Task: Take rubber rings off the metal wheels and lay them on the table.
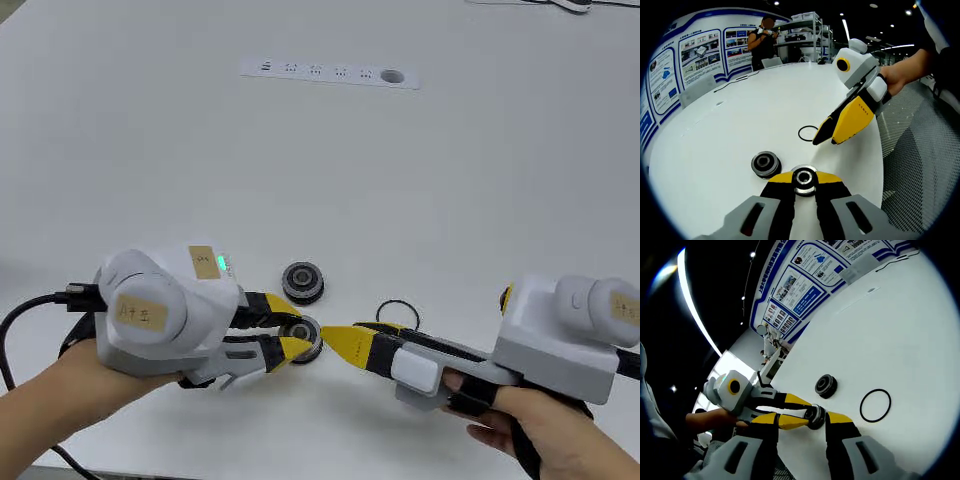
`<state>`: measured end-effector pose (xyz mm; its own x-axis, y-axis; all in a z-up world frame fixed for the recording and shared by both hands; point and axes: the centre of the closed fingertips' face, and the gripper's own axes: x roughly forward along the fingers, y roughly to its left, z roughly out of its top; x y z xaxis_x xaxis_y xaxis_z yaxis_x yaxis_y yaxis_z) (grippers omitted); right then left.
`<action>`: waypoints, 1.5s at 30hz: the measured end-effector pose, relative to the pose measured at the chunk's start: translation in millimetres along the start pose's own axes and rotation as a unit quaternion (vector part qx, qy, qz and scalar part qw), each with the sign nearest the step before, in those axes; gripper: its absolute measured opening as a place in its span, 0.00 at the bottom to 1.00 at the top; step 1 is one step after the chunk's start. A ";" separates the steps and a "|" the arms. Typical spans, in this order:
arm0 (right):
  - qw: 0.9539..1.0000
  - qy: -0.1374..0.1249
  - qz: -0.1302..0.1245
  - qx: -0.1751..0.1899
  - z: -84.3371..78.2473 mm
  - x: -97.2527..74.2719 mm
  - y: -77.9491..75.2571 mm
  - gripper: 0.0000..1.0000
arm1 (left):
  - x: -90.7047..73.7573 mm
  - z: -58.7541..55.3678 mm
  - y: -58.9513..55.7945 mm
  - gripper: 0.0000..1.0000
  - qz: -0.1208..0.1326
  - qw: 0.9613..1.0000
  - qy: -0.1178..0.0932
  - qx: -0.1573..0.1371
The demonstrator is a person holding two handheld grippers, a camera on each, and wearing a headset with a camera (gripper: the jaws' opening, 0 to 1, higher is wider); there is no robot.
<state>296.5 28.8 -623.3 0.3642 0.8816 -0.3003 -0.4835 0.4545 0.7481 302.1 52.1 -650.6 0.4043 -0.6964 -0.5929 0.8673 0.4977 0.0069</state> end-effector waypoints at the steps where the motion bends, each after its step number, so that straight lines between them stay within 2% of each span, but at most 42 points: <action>1: 1.000 0.000 0.001 0.000 -0.1 0.3 0.5 0.39 | 0.0 0.0 0.2 0.15 0.000 1.000 0.000 0.000; 17: 1.000 0.023 0.011 -0.006 -9.9 4.4 4.3 0.39 | 2.2 -1.1 1.0 0.15 -0.002 1.000 0.000 0.001; 22: 1.000 0.023 0.004 -0.007 -11.6 7.8 2.1 0.45 | 1.8 -1.7 0.9 0.15 -0.001 1.000 0.001 0.007; 28: 0.999 0.035 0.008 0.013 -17.9 15.8 4.0 0.54 | 1.5 -2.0 1.4 0.14 0.000 1.000 0.005 0.020; 31: 0.999 0.031 0.010 0.026 -15.8 20.2 5.7 0.57 | 1.8 -1.8 1.8 0.13 -0.001 1.000 0.009 0.021; 36: 0.998 0.040 0.011 0.040 -17.0 27.4 6.6 0.60 | 1.5 -2.0 2.0 0.13 -0.005 1.000 0.014 0.026; 45: 0.998 0.041 0.013 0.048 -14.3 34.5 8.1 0.60 | 1.0 -2.3 2.2 0.13 -0.005 1.000 0.015 0.024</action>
<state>293.8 64.7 -636.1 0.2852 0.9018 -0.3247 -0.4115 0.4211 0.8083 303.7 53.7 -653.0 0.3879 -0.6850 -0.6167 0.8842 0.4655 0.0391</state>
